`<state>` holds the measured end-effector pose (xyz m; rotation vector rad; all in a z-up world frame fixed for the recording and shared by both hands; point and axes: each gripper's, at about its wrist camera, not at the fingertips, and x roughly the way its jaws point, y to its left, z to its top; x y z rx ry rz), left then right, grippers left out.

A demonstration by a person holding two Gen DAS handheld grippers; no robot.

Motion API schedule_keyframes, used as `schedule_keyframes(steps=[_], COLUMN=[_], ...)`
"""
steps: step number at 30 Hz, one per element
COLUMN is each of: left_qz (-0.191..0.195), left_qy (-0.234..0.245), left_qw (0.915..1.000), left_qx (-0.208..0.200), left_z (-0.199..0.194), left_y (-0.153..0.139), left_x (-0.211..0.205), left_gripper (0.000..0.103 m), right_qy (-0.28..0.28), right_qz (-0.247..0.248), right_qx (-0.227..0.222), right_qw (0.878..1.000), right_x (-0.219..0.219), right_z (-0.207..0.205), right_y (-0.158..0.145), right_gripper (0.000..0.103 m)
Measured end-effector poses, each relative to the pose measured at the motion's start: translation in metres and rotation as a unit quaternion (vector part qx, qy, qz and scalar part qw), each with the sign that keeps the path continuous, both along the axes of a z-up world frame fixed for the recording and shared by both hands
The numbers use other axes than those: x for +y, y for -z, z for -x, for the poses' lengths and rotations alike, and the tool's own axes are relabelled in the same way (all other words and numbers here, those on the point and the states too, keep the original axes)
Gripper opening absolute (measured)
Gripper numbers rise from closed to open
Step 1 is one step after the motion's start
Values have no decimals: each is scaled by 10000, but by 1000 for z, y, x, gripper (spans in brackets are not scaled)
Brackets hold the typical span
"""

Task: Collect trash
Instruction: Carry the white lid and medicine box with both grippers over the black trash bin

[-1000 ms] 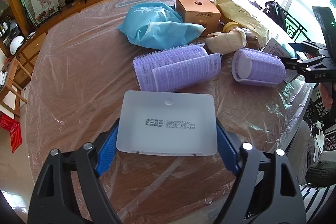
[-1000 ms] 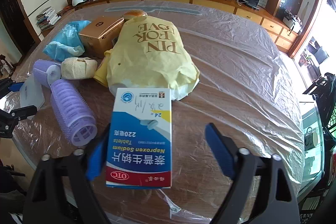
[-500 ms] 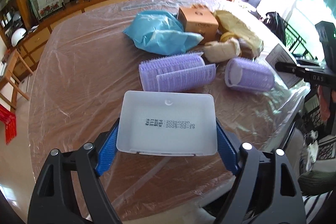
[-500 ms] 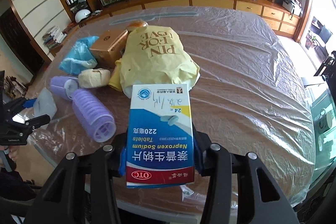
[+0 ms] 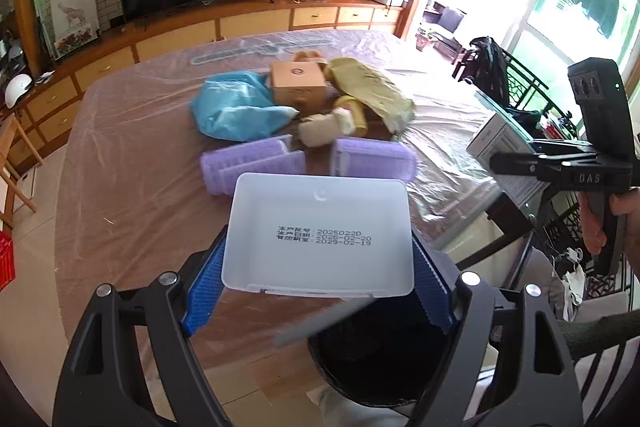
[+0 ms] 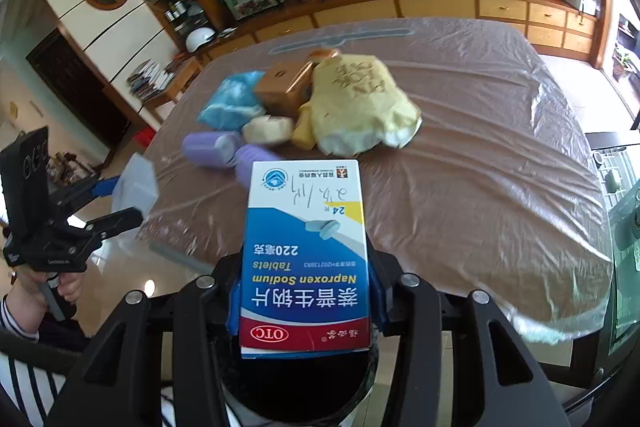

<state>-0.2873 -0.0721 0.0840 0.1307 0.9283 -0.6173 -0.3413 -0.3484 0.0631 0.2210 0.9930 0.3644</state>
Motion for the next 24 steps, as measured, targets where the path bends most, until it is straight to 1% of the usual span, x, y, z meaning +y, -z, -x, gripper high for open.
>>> schedule_keyframes(steps=[3,5,10,15,17,24], left_qz=[16,16,-48,-122,-205,-412], left_qy=[169,276,525,745,835,969], left_qw=[9998,9996,9981,9954,9942,9902], left_qx=[49,109,313,587,651,918], left_z=[16,25,43,58,63,66], left_y=[0,0,9,27,36,62], left_x=[-7,-14,-25,-35,-39,-48], left_gripper=[83,83,83,83,83,83], right_qy=[-250,-427,-627,-795,-846,-990], right_qz=[39,160,210,349,418,600], right_qx=[110,210,459,648,709,876], right_qw=[9996,9987,9968,9941,9930,9894], right_x=[7,13,18,21,23,30], right_z=[16,28,47,57,59,60], right_y=[3,8,23,41,48,71], right_gripper=[45,45,45,45,45,45])
